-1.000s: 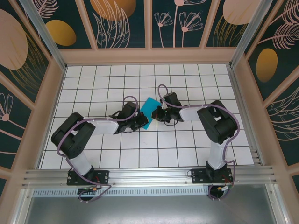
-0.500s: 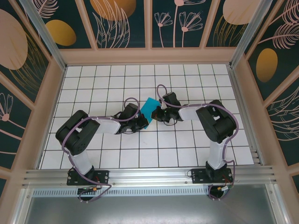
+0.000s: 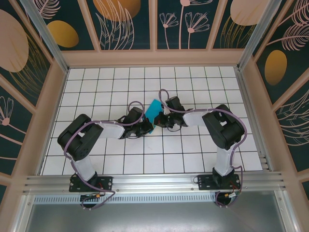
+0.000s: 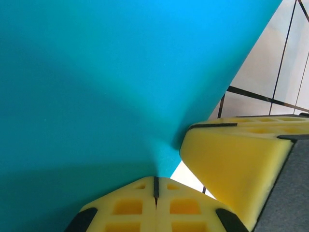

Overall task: Fold a paper plane with a square sheet of paper (pick it up from the middle)
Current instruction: First fold in half a square sheet of paper at the center of the table.

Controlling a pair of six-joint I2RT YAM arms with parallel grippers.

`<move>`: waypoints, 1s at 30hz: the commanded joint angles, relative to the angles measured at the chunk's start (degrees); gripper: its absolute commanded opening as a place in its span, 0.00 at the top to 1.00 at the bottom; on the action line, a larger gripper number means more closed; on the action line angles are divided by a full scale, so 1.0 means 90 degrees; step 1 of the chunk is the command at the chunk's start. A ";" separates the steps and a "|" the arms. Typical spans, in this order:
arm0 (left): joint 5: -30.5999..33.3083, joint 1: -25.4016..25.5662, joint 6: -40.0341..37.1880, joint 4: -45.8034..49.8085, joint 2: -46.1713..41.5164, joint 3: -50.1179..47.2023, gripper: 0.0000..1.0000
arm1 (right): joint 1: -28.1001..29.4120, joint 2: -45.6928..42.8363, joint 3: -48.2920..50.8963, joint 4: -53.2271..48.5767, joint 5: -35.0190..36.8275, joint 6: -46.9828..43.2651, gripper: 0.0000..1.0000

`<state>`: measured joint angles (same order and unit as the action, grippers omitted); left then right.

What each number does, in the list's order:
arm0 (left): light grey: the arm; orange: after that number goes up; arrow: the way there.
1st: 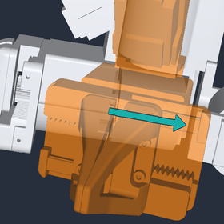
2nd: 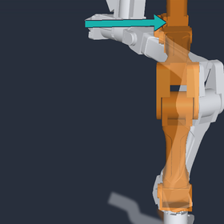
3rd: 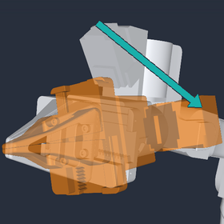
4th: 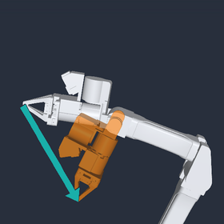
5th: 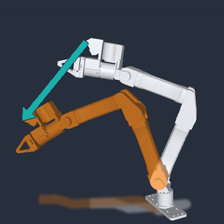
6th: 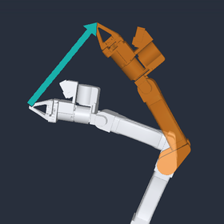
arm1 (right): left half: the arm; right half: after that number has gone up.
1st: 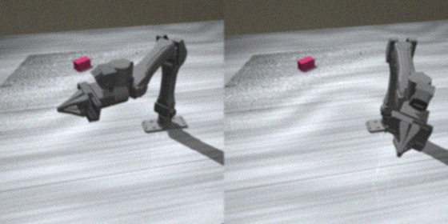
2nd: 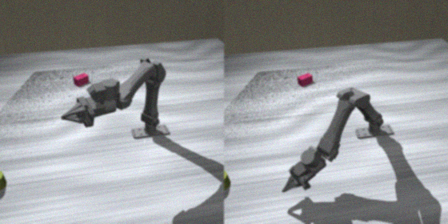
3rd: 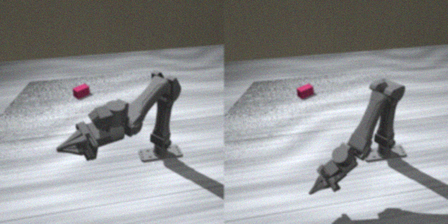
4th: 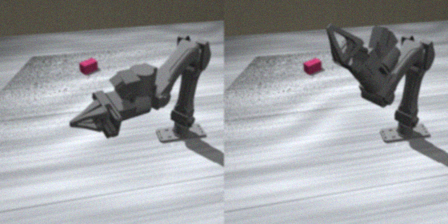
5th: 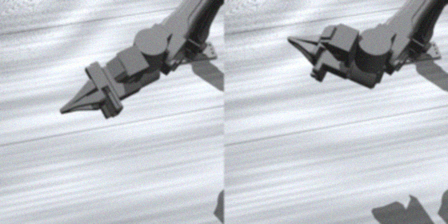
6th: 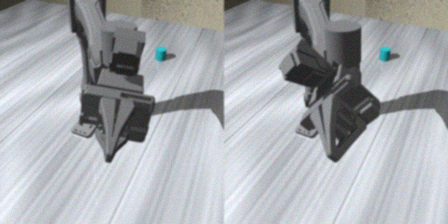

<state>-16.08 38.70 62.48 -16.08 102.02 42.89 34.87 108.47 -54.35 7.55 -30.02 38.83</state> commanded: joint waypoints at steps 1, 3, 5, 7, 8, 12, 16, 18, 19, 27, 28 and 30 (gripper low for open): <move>0.0087 0.0055 0.0019 0.0389 0.0063 0.0040 1.00 | 0.0002 0.0163 -0.0223 -0.0332 0.0119 -0.0133 1.00; 0.0097 0.0053 0.0014 0.0414 0.0085 0.0027 1.00 | -0.0010 0.0240 -0.0320 -0.0519 0.0249 -0.0199 1.00; 0.0087 0.0046 0.0030 0.0436 0.0090 -0.0006 1.00 | -0.0040 0.0316 -0.0417 -0.0679 0.0363 -0.0310 1.00; 0.0087 0.0051 0.0032 0.0530 0.0102 -0.0034 1.00 | -0.0102 0.0379 -0.0529 -0.0803 0.0493 -0.0447 1.00; 0.0087 0.0048 0.0026 0.0581 0.0118 -0.0056 1.00 | -0.0144 0.0398 -0.0574 -0.0836 0.0529 -0.0520 1.00; 0.0048 0.0055 0.0068 0.0698 0.0098 -0.0227 1.00 | -0.0358 0.0534 -0.0834 -0.0934 0.0630 -0.0855 1.00; 0.0028 0.0052 0.0098 0.0741 0.0099 -0.0403 1.00 | -0.0718 0.0743 -0.1083 -0.0945 0.0593 -0.1133 1.00; 0.0028 0.0046 0.0107 0.0741 0.0099 -0.0477 1.00 | -0.0859 0.0857 -0.1198 -0.0928 0.0613 -0.1232 1.00; 0.0028 0.0053 0.0100 0.0741 0.0100 -0.0504 1.00 | -0.0938 0.0927 -0.1276 -0.0963 0.0630 -0.1273 1.00; -0.0018 0.0049 0.0108 0.0709 0.0045 -0.0566 1.00 | -0.1422 0.1394 -0.1879 -0.1082 0.0870 -0.1335 1.00; -0.0001 0.0056 0.0109 0.0712 0.0032 -0.0557 1.00 | -0.1449 0.1434 -0.1965 -0.1125 0.0926 -0.1339 1.00; 0.0007 0.0048 0.0095 0.0724 0.0018 -0.0543 1.00 | -0.1492 0.1486 -0.2107 -0.1187 0.1021 -0.1348 1.00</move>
<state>-15.90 38.70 62.96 -19.27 101.62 40.64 25.45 118.76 -70.78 -3.99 -31.99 28.73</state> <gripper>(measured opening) 0.070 0.051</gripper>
